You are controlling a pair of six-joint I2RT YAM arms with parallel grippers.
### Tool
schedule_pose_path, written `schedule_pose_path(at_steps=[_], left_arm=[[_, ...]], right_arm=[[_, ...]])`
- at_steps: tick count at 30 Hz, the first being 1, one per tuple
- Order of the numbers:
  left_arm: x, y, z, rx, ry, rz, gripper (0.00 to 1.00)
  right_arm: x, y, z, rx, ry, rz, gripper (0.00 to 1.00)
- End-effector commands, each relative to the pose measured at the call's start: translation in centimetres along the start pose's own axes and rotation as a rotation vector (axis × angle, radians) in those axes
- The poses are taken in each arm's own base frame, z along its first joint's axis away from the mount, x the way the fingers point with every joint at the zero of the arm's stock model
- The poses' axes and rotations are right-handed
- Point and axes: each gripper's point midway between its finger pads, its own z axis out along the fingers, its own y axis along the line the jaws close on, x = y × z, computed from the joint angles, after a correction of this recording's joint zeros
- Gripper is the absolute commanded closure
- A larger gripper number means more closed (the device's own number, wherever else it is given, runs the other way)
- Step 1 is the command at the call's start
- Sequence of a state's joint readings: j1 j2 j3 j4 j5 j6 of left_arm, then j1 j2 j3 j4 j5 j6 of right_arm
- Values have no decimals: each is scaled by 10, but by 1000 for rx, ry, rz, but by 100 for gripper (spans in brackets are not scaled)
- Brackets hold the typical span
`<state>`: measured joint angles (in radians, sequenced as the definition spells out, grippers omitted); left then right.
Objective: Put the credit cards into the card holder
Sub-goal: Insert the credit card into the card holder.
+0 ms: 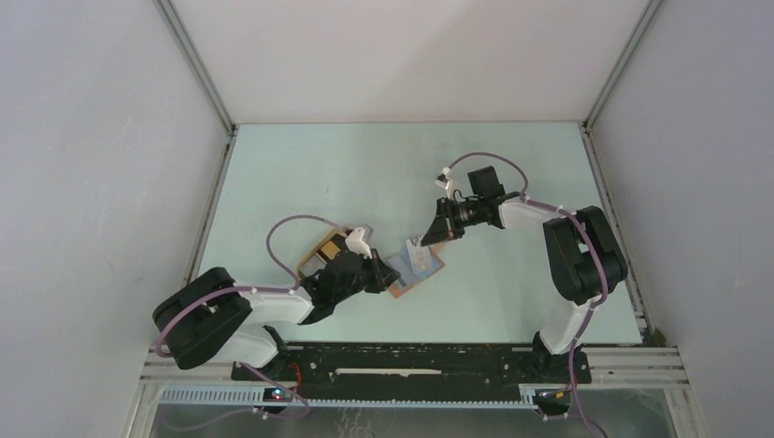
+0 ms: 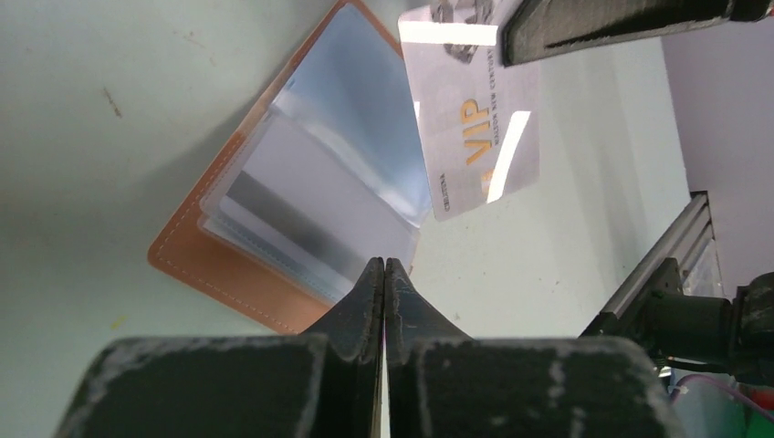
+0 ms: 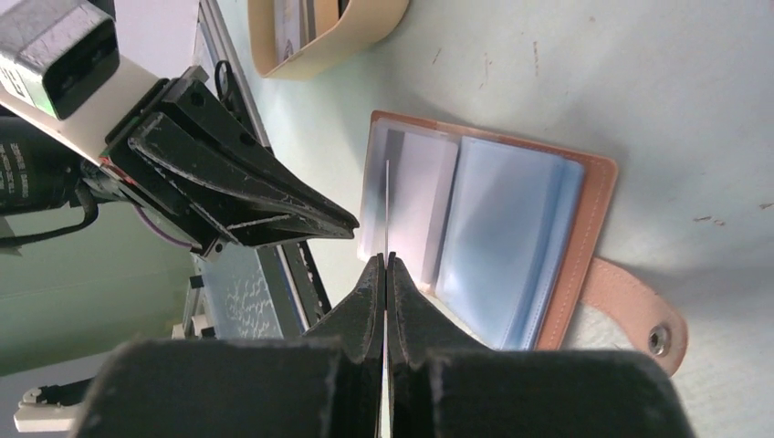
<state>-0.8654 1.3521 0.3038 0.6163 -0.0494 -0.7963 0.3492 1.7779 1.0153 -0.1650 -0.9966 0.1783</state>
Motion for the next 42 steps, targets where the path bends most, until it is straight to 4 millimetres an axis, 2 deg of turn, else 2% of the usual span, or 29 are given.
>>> schedule_pose_path(at_steps=[1,4,19,29,42], left_arm=[[-11,-1,8,-53,-16,-54,99],[-7,8,8,-95,-4,-62,99],[7,23,10,-187,71,-69,99],[11,25,10,-202,92,-67,100],[11,25,9,-200,91,-64,100]], right_arm=[[-21,-2,4,13,-35,-37,100],[-20,-7,7,20,-26,-32,100],[-10,-17,18,35,37,-30,100],[-8,-20,22,64,62,-62,100],[6,-23,32,44,123,-30,100]])
